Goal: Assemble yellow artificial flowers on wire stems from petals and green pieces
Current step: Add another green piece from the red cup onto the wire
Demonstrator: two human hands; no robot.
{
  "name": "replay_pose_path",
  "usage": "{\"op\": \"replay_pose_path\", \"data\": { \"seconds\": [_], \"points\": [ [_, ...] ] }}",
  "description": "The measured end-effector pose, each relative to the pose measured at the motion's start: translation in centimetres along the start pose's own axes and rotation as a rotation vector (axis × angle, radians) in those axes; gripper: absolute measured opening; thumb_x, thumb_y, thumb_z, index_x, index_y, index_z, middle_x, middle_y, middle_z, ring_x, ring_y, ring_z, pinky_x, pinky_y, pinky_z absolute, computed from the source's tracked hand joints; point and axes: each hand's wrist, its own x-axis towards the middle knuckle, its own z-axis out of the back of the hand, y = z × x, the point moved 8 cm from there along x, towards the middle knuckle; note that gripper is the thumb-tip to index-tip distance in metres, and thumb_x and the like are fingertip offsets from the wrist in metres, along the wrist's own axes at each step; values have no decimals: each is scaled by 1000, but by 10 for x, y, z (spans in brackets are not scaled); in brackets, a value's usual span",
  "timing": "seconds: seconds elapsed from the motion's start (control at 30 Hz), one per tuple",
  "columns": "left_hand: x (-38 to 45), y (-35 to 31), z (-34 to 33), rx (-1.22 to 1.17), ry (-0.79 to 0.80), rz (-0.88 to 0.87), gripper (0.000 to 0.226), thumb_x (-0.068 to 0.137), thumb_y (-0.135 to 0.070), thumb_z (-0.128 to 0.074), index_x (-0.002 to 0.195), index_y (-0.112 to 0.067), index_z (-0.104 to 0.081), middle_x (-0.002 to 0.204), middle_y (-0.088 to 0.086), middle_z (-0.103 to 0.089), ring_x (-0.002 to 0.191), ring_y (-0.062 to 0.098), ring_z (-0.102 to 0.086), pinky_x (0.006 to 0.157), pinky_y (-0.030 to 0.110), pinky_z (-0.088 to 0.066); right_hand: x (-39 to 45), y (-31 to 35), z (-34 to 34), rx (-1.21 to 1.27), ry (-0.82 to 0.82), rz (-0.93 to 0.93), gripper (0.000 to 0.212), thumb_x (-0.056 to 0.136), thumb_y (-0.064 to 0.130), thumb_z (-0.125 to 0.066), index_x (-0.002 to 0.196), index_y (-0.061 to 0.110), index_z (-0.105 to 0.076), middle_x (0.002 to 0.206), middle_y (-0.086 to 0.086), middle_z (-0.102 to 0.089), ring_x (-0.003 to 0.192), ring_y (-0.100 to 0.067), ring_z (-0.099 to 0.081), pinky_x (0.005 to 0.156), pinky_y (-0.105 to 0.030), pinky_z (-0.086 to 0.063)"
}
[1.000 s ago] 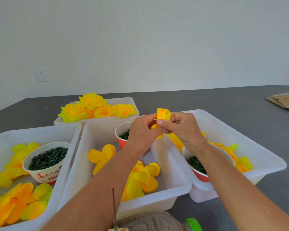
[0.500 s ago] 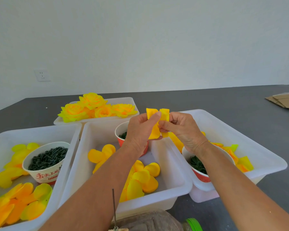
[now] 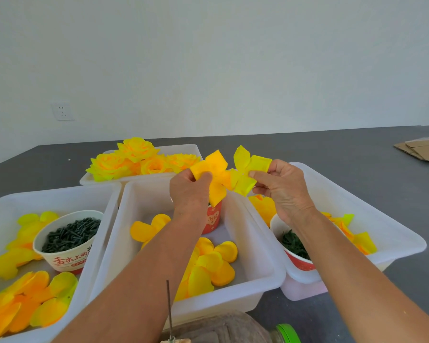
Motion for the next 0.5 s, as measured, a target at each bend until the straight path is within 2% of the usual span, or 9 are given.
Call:
{"op": "replay_pose_path", "data": {
  "seconds": [0.13, 0.17, 0.23, 0.33, 0.5],
  "points": [
    [2, -1, 7, -22, -86, -11, 22, 83, -15, -64, 63, -16, -57, 77, 16, -63, 69, 26, -53, 70, 46, -52, 1, -4, 7, 13, -75, -24, 13, 81, -3, -66, 86, 9, -64, 65, 0, -69, 55, -13, -63, 59, -29, -56],
    [3, -2, 7, -24, -84, -18, 21, 83, -16, -65, 64, -17, -57, 78, 15, -64, 71, 27, -55, 72, 46, -52, 2, -5, 10, -23, -110, -25, 9, 82, -1, -65, 83, 8, -65, 65, -3, -66, 55, -14, -61, 59, -29, -55],
    [3, -2, 5, -33, -64, -20, 18, 84, -16, -66, 67, -18, -59, 79, 12, -64, 74, 28, -58, 76, 48, -53, 3, -6, 15, -102, -163, -14, 15, 84, 2, -65, 72, 11, -64, 65, -8, -61, 54, -17, -56, 55, -26, -51],
    [3, 1, 2, -52, -49, -2, 19, 84, -17, -66, 67, -20, -59, 77, 6, -64, 76, 27, -59, 79, 47, -55, 4, -7, 19, -164, -213, -15, 23, 83, 5, -67, 65, 16, -60, 60, -5, -58, 46, -10, -53, 46, -20, -47],
    [1, 0, 3, -72, -61, 11, 12, 85, -18, -66, 74, -19, -61, 82, 5, -66, 83, 28, -63, 82, 48, -54, 5, -11, 37, -230, -370, -61, 25, 82, 12, -69, 60, 16, -58, 62, -7, -57, 57, -19, -53, 58, -30, -47]
  ]
}}
